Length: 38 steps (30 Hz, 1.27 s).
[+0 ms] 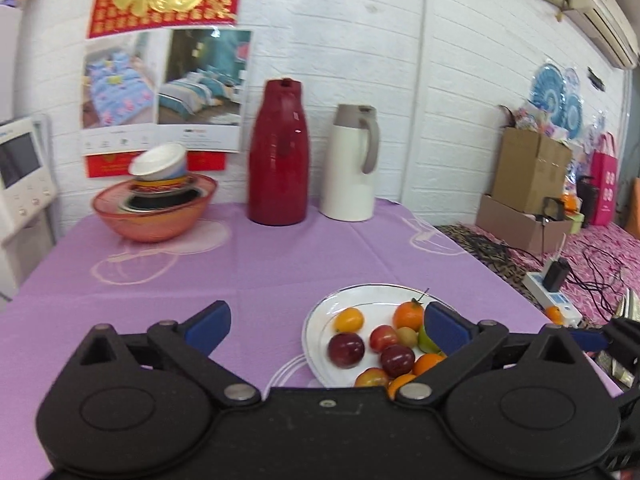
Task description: Organize fruits
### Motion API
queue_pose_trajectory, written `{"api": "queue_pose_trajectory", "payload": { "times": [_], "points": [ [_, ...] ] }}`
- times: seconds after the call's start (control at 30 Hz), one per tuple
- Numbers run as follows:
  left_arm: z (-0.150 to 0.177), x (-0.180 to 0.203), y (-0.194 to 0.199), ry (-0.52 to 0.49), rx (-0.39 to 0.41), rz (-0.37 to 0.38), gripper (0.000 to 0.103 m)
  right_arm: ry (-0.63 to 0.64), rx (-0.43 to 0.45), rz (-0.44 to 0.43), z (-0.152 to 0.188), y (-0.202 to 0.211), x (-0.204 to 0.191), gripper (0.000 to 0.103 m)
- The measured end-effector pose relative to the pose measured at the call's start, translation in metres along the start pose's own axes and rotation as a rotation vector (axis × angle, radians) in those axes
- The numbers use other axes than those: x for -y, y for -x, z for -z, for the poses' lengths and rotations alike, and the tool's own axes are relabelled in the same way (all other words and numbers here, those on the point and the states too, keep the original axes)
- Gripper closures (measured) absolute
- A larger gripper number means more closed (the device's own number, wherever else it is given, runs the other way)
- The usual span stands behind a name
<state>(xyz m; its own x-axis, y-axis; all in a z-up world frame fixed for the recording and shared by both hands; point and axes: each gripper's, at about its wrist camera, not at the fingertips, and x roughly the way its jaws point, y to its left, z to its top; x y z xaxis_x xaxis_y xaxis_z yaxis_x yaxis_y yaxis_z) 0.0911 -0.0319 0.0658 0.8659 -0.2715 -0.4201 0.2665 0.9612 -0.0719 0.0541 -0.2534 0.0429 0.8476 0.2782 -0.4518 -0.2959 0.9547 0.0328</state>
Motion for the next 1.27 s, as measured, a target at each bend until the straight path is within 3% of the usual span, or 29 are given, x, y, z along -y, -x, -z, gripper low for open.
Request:
{"api": "queue_pose_trajectory", "payload": {
  "times": [0.2, 0.4, 0.6, 0.87, 1.27],
  "points": [
    [0.02, 0.001, 0.033, 0.013, -0.004, -0.111, 0.0, -0.009, -0.026, 0.062, 0.002, 0.028, 0.013, 0.0],
    [0.053, 0.011, 0.038, 0.004, -0.075, -0.166, 0.0, 0.03, -0.092, 0.133, 0.021, 0.029, 0.016, 0.0],
    [0.078, 0.018, 0.028, -0.016, -0.129, -0.188, 0.0, 0.038, -0.158, 0.148, 0.041, 0.017, 0.016, 0.0],
    [0.087, 0.015, 0.02, -0.009, -0.173, -0.224, 0.0, 0.031, -0.168, 0.132, 0.046, 0.011, 0.012, 0.0],
    [0.087, 0.016, 0.021, -0.012, -0.166, -0.194, 0.0, 0.006, -0.167, 0.148, 0.047, 0.004, 0.014, 0.0]
  ]
}}
